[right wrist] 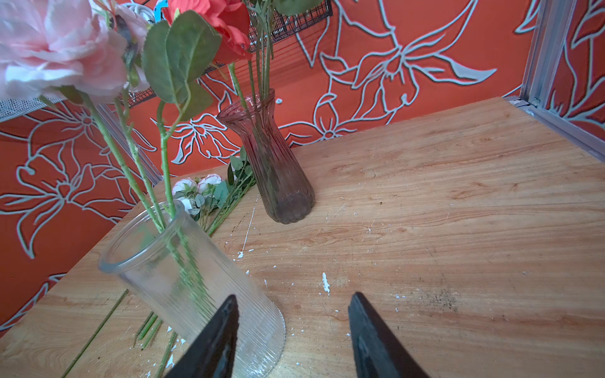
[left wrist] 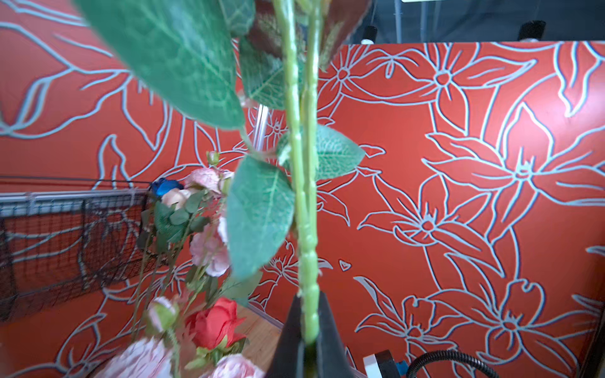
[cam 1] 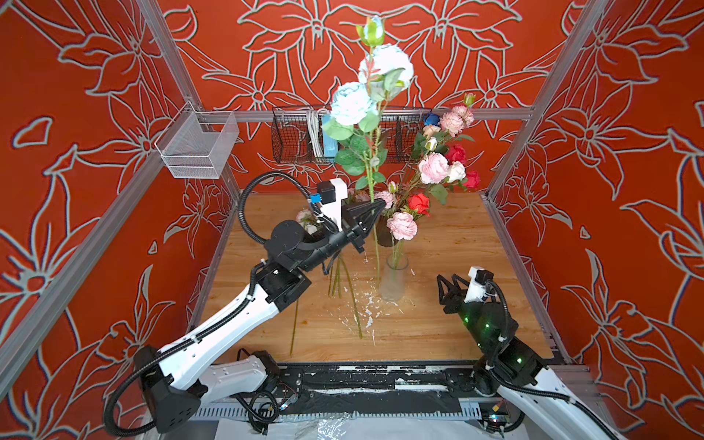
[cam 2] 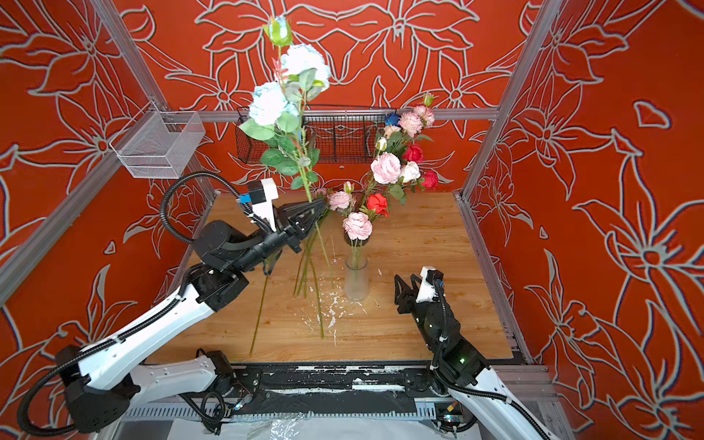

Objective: Arrange the flowers into the vase
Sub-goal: 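Lift the pale blue rose stems and carry them over the clear vase, then lower the pale blue rose stems into the clear vase and release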

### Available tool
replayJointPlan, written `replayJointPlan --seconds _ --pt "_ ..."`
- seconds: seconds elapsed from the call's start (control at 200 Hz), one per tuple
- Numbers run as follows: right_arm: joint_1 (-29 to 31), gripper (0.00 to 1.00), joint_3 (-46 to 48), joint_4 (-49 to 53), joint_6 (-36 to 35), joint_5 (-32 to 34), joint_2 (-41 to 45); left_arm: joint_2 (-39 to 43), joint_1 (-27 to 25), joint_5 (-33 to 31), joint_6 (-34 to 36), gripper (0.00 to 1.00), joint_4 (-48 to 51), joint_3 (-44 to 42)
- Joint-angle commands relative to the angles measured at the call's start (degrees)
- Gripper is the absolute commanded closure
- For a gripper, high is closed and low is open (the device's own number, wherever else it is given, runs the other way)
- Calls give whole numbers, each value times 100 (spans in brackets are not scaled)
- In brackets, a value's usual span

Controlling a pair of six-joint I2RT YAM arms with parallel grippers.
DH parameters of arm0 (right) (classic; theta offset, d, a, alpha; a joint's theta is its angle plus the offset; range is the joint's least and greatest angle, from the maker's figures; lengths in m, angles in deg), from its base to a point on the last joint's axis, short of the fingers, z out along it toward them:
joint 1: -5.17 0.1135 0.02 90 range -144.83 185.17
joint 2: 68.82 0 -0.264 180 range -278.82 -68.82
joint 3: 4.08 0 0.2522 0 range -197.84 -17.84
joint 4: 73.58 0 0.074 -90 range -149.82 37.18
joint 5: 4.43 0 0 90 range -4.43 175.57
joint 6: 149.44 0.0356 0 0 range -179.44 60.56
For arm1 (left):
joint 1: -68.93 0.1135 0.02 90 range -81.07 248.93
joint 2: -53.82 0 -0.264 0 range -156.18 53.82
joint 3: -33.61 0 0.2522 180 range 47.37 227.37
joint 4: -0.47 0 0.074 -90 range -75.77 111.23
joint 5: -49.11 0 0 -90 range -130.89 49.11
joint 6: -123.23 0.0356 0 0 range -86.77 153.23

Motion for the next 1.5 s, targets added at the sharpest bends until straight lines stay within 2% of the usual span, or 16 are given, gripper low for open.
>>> replayJointPlan --seconds 0.0,0.255,0.46,0.911,0.951,1.131,1.496 --pt "-29 44 -76 -44 -26 96 41 -358 -148 228 546 100 -505 554" --pt "-32 44 -75 -64 -34 77 18 -1174 -184 461 685 100 -302 1556" --pt "-34 44 -76 -51 -43 94 23 -1605 -184 412 708 100 -299 1690" --pt "-29 44 -76 -85 -34 86 -35 -1841 -193 195 854 100 -699 250" --pt "-35 44 -69 -87 -43 86 -49 -1838 -200 194 869 95 -665 169" --pt "-30 44 -75 -140 -24 68 -133 -1726 -204 50 854 84 -636 -213" --pt "-33 44 -88 -141 -43 51 -207 -1441 -219 -196 802 79 -607 -540"
